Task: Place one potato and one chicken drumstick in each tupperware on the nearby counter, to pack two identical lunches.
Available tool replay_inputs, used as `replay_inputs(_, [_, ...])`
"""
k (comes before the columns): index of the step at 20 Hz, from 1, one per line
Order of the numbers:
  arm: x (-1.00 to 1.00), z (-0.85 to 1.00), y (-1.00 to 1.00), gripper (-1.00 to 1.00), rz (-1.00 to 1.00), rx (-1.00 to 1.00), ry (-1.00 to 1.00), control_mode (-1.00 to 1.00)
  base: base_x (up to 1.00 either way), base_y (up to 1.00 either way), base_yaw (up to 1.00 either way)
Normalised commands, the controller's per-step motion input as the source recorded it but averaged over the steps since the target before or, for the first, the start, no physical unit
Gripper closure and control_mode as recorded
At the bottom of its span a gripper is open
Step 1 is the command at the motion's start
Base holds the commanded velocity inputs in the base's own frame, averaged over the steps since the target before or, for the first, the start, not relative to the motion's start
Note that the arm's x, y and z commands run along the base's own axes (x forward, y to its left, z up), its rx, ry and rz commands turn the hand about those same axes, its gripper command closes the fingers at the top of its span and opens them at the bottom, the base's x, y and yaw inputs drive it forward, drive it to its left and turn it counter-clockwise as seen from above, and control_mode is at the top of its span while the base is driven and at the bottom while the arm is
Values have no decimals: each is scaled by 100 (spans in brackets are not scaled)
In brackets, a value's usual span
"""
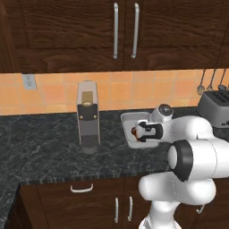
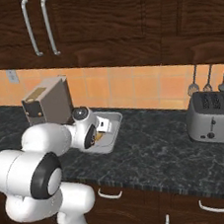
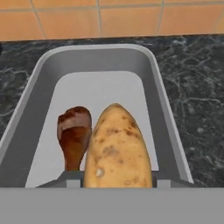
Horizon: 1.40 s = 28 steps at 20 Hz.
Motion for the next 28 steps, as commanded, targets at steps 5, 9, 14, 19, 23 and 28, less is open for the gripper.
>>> replay_inputs(5, [47,-17,0,-100,0,0,0,-100,0,0,0])
replay_inputs(9, [51,-19,-2,-100,0,0,0,-100,0,0,0])
replay_inputs(14, [35,-9,-5,-100,0,0,0,-100,0,0,0])
replay_inputs(19, [-77,81,-17,-100,0,0,-19,-100,0,0,0])
replay_inputs(23, [-91,100,-42,-100,0,0,-31,-100,0,0,0])
replay_inputs(28, [-72,100,-25,-100,0,0,-15,-100,0,0,0])
